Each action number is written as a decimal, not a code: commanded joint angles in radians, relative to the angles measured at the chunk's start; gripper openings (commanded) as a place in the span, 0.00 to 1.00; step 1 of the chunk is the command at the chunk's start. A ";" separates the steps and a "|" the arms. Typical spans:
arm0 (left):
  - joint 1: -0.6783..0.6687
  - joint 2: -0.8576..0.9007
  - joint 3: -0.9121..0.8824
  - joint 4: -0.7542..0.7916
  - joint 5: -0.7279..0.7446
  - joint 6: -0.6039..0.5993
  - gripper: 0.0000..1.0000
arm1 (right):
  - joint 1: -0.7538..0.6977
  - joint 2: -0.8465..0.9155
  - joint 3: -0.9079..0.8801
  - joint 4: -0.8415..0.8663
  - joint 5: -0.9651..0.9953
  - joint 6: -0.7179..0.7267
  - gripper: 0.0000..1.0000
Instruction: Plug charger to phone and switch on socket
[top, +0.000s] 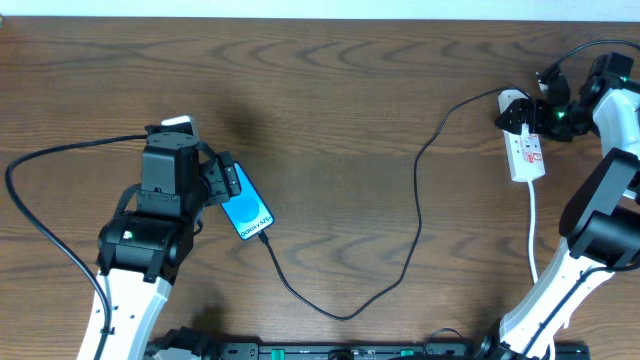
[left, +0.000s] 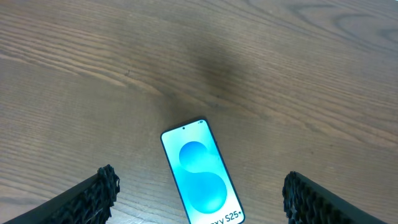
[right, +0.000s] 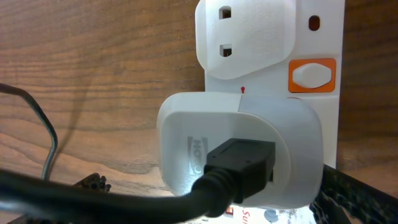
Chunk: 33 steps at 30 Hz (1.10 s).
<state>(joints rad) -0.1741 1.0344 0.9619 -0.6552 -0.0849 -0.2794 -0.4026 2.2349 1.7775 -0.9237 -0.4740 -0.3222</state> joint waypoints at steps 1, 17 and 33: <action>-0.002 0.003 0.021 -0.004 -0.013 0.020 0.86 | 0.012 0.011 -0.034 -0.008 -0.035 0.008 0.99; -0.002 0.003 0.021 -0.004 -0.013 0.020 0.86 | 0.012 0.011 -0.060 -0.012 -0.106 0.038 0.99; -0.002 0.003 0.021 -0.003 -0.013 0.020 0.86 | 0.012 0.011 -0.060 -0.046 -0.192 0.041 0.99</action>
<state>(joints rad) -0.1741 1.0344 0.9619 -0.6552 -0.0849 -0.2794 -0.4194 2.2288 1.7573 -0.9264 -0.5392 -0.3065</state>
